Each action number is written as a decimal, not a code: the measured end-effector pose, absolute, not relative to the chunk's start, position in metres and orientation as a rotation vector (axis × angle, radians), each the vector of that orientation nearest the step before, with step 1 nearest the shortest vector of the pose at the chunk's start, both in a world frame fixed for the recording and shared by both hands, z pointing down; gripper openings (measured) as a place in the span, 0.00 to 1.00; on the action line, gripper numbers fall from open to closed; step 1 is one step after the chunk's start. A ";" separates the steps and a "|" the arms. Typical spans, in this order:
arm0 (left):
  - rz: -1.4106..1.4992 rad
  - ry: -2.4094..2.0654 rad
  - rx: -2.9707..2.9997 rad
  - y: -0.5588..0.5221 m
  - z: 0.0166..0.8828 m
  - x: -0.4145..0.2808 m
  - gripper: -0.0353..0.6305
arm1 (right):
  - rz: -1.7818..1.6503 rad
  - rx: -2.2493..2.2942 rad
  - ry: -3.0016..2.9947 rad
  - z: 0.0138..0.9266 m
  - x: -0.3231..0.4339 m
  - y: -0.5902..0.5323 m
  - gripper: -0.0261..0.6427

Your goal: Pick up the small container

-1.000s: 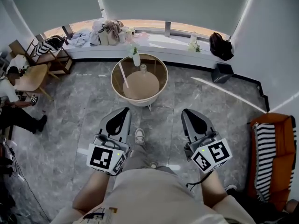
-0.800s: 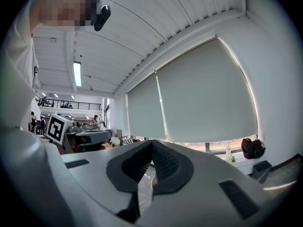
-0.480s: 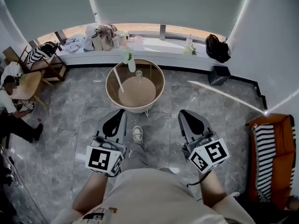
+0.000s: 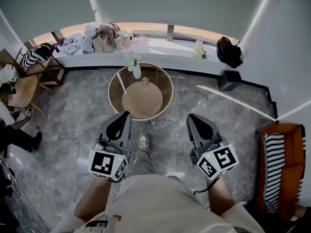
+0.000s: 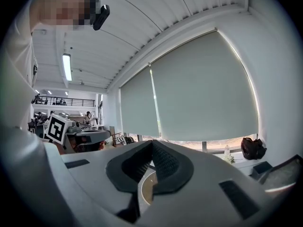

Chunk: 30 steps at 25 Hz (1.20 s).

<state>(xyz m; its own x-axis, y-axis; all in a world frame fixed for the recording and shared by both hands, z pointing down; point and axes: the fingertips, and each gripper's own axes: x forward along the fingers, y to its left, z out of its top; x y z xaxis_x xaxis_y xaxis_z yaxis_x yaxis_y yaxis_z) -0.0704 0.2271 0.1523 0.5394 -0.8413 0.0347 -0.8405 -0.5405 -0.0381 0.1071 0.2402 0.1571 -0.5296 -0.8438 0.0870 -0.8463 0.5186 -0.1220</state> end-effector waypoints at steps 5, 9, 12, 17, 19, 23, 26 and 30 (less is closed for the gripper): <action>-0.091 1.485 -2.762 0.167 0.151 -0.087 0.06 | 0.251 1.521 -2.703 0.156 0.090 0.181 0.05; -0.104 1.458 -2.778 0.107 0.145 -0.092 0.06 | 0.259 1.525 -2.684 0.147 0.082 0.122 0.05; -0.114 1.437 -2.793 0.065 0.143 -0.098 0.06 | 0.276 1.524 -2.663 0.145 0.074 0.084 0.05; -0.094 1.416 -2.812 0.004 0.144 -0.114 0.06 | 0.288 1.536 -2.637 0.148 0.058 0.023 0.05; -0.093 1.410 -2.819 -0.018 0.145 -0.118 0.06 | 0.286 1.538 -2.635 0.148 0.052 0.000 0.05; -0.097 1.391 -2.827 -0.053 0.148 -0.125 0.06 | 0.267 1.556 -2.633 0.147 0.044 -0.037 0.05; -0.105 1.382 -2.823 -0.072 0.149 -0.129 0.06 | 0.246 1.579 -2.628 0.144 0.043 -0.057 0.05; -0.114 1.385 -2.821 -0.091 0.150 -0.126 0.06 | 0.234 1.579 -2.626 0.144 0.044 -0.076 0.05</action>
